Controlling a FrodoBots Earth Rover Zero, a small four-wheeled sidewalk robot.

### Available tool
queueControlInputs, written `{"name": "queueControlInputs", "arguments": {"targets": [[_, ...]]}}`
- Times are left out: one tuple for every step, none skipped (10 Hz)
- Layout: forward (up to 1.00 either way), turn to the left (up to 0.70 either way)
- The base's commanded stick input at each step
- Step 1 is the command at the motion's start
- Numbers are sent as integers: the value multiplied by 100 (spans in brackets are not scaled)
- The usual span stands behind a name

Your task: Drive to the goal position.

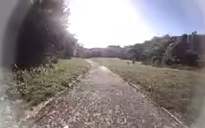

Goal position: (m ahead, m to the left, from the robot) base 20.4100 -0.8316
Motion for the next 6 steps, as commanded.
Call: {"name": "queueControlInputs", "arguments": {"targets": [[100,1],[100,1],[100,1],[100,1],[100,1],[100,1]]}}
